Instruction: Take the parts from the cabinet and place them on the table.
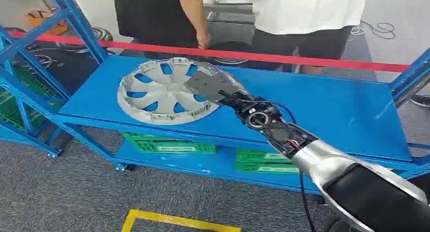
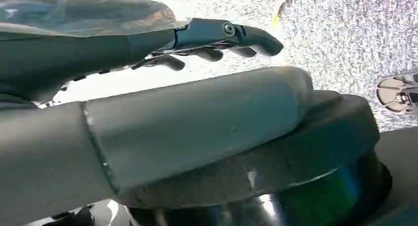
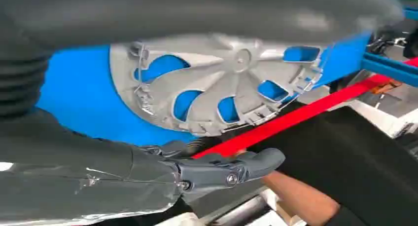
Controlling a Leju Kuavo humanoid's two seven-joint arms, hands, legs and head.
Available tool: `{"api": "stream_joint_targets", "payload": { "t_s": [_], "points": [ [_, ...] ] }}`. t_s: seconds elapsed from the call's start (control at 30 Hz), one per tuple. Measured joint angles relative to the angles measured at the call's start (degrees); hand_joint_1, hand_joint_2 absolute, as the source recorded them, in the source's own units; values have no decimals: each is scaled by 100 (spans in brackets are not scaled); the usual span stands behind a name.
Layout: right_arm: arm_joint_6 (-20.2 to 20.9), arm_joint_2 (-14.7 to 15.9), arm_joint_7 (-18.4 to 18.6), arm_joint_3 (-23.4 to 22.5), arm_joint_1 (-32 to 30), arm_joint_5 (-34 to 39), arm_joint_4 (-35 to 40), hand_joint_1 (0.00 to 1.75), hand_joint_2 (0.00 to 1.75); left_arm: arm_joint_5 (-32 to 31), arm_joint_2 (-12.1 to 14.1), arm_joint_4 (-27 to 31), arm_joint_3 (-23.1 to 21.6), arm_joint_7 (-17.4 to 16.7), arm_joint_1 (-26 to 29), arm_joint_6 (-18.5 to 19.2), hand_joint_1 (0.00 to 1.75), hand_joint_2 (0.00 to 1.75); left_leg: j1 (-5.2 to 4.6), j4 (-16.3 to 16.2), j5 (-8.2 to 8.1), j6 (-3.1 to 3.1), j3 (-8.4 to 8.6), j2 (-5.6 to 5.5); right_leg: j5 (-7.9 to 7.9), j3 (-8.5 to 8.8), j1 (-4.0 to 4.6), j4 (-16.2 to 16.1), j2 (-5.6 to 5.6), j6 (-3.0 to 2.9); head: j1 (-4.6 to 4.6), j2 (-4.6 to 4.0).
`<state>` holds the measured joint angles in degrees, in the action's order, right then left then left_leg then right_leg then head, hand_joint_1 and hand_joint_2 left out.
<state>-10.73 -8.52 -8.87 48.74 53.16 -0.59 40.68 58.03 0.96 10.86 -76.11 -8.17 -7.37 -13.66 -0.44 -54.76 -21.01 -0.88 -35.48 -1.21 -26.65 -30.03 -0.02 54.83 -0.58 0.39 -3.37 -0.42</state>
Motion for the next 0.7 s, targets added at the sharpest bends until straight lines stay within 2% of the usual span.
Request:
{"api": "stream_joint_targets", "payload": {
  "t_s": [0.13,0.17,0.2,0.23,0.3,0.33,0.37,0.4,0.43,0.47,0.5,0.53,0.57,0.63,0.67,0.7],
  "points": [
    [4,28,22,2,-8,-2,113,0,0,-17,11,0,0,9,-1,-9,0,0,-10,-5,-36,-45,-1,-2,-8,35,-2,-39,7,46,0,0],
    [0,28,22,2,-10,-2,151,0,0,-17,9,2,0,9,-1,-11,0,0,52,84,-9,-70,62,-6,-28,60,40,-49,13,73,2,0],
    [-11,42,6,0,-21,-2,164,0,0,-17,7,0,0,9,0,-11,0,0,68,146,8,-73,117,-3,-99,56,19,59,17,91,0,0],
    [-15,44,-2,2,-16,-2,175,0,0,-15,9,0,0,9,-4,-11,0,0,78,157,15,-90,132,-2,-299,-87,4,358,18,105,7,0],
    [-18,52,-24,0,-49,0,186,0,0,-15,11,0,0,0,-7,-11,0,0,78,156,11,-97,132,-29,-734,-570,-23,1312,18,143,7,0],
    [-17,68,-31,0,-93,0,186,0,0,-15,11,0,0,-9,-5,-9,0,0,81,153,9,-95,132,-59,-839,-781,-45,1700,18,169,4,0],
    [-17,83,-33,0,-136,0,184,0,0,-15,11,0,-2,-26,-3,-7,0,0,87,144,5,-89,132,-97,-790,-853,-66,1788,19,188,7,0],
    [-17,98,-33,-2,-163,0,185,0,0,-15,13,0,-4,-31,1,-7,0,0,99,132,-4,-74,132,-137,-614,-793,-86,1602,18,204,7,0],
    [-17,105,-33,-4,-170,4,186,0,0,-17,13,0,-4,-44,1,-7,0,0,115,109,-13,-53,130,-180,-367,-627,-107,1208,15,214,7,0],
    [-17,109,-33,-9,-169,17,188,0,0,-17,13,0,-4,-48,2,-7,0,0,135,71,-31,-14,130,-230,-63,-341,-133,607,-31,231,7,0],
    [-17,116,-37,-20,-168,17,188,0,0,-18,15,0,-4,-48,0,-7,0,0,143,26,-56,26,120,-267,96,-100,-175,101,-200,255,7,0],
    [-17,125,-37,-31,-175,17,190,0,0,-17,26,0,-4,-48,-4,-7,0,0,120,7,-66,77,100,-307,53,-99,-117,104,-281,232,11,0],
    [-17,125,-42,-35,-179,20,203,0,0,-17,24,0,-4,-48,-8,-7,0,0,118,-7,-55,106,91,-334,75,-104,-138,87,-213,158,-4,0],
    [-17,131,-37,-44,-183,22,203,0,0,-17,24,0,-4,-48,0,-7,0,0,143,62,-14,182,92,-378,79,-111,-76,100,-144,72,2,0],
    [-17,131,-37,-44,-180,22,210,0,0,-18,28,0,-4,-48,8,-7,0,0,147,60,-4,221,72,-414,120,-97,-110,67,-92,7,2,0],
    [-17,129,-39,-44,-180,22,240,0,0,-17,33,0,-4,-48,13,-7,0,0,152,-53,-76,222,48,-251,142,-93,-123,52,-30,-32,0,0]
  ]
}}
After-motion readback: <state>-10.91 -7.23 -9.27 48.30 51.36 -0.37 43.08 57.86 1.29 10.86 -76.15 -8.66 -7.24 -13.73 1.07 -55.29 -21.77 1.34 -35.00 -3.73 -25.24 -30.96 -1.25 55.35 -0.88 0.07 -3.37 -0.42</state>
